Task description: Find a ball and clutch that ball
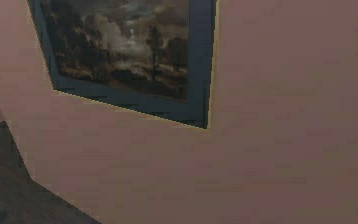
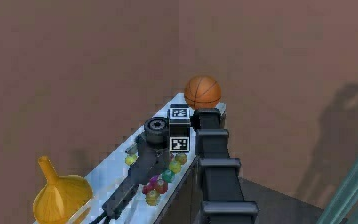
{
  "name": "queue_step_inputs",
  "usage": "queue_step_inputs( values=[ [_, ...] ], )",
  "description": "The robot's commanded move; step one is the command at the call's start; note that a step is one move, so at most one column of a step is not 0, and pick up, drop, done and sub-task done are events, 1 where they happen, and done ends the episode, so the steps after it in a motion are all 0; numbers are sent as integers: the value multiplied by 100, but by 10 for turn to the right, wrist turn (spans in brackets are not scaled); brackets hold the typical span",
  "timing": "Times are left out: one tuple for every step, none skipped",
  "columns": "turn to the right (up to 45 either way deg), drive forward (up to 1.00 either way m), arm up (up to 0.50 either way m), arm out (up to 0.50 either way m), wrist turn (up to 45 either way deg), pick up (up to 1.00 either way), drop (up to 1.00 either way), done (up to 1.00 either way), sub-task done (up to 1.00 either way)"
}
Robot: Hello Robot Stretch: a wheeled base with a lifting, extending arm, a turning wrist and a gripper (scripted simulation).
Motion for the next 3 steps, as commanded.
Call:
queue_step_inputs(
  values=[
    [0,0,0,0,450,0,0,0,0],
    [0,0,0,0,450,0,0,0,0],
    [0,0,0,0,240,0,0,0,0]
  ],
)
